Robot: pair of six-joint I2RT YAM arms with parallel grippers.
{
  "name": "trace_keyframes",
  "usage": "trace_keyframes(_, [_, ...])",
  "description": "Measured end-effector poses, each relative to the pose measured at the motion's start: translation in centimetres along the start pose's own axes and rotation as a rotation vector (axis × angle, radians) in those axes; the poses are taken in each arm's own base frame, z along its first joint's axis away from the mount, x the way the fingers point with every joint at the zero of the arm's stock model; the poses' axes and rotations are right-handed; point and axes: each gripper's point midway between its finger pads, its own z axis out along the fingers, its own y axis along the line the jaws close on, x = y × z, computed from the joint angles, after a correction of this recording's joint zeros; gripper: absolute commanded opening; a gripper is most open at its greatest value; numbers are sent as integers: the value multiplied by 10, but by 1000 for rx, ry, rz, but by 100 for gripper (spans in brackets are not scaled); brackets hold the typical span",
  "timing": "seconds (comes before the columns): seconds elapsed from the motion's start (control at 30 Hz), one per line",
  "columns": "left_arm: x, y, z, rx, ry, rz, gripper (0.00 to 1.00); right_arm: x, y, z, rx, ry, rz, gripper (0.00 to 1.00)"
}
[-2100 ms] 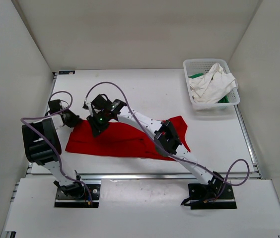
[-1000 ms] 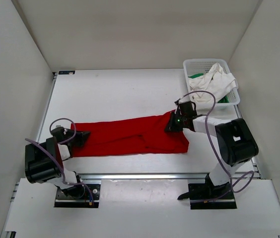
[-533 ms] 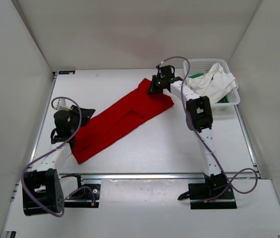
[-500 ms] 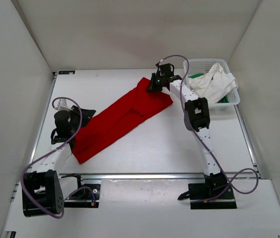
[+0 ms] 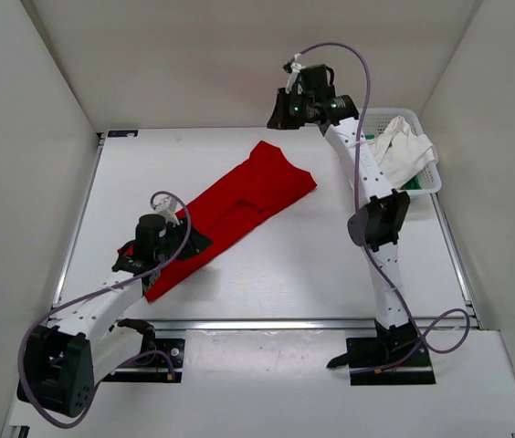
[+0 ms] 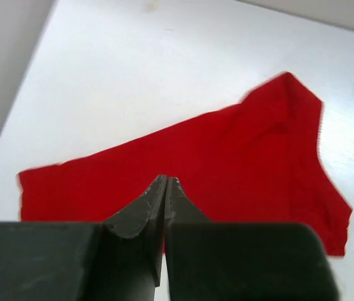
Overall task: Fold and stack the t-shirts
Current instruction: Rotate the tshirt 90 degrees
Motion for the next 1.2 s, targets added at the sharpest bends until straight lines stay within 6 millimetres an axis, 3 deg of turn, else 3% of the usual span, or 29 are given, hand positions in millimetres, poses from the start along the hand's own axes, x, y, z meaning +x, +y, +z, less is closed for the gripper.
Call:
trace_keyframes(0.13, [8,-27,0,50,86,106,44,-14,85,-67,-14,-52,-132,0])
trace_keyframes(0.2, [7,-37,0,74,106,144,41,1,115,-93,-8,-37,-185,0])
trace_keyframes(0.3, [10,-40,-5,94,118,169,37,37,124,-124,17,-35,-220,5])
trace_keyframes(0.4, [11,-42,-9,105,115,179,35,122,80,-147,42,8,-145,7])
trace_keyframes(0.43, [12,-45,-10,114,114,188,34,157,52,-148,78,47,-91,6])
trace_keyframes(0.5, [19,-51,-10,132,131,205,33,201,8,-140,145,112,-1,4])
trace_keyframes(0.53, [23,-54,-9,139,145,211,33,212,-9,-131,171,126,39,3])
trace_keyframes(0.6, [33,-57,-8,149,177,221,32,241,-40,-95,205,199,104,2])
trace_keyframes(0.73, [45,-60,-6,157,215,229,31,285,-77,-48,225,302,179,1])
trace_keyframes(0.77, [45,-61,-6,158,215,229,31,286,-79,-41,207,309,197,2])
trace_keyframes(1.0, [46,-58,-2,148,219,225,31,232,-97,17,183,211,195,3])
trace_keyframes(1.2, [53,-51,4,120,247,221,33,174,-106,82,149,164,169,4])
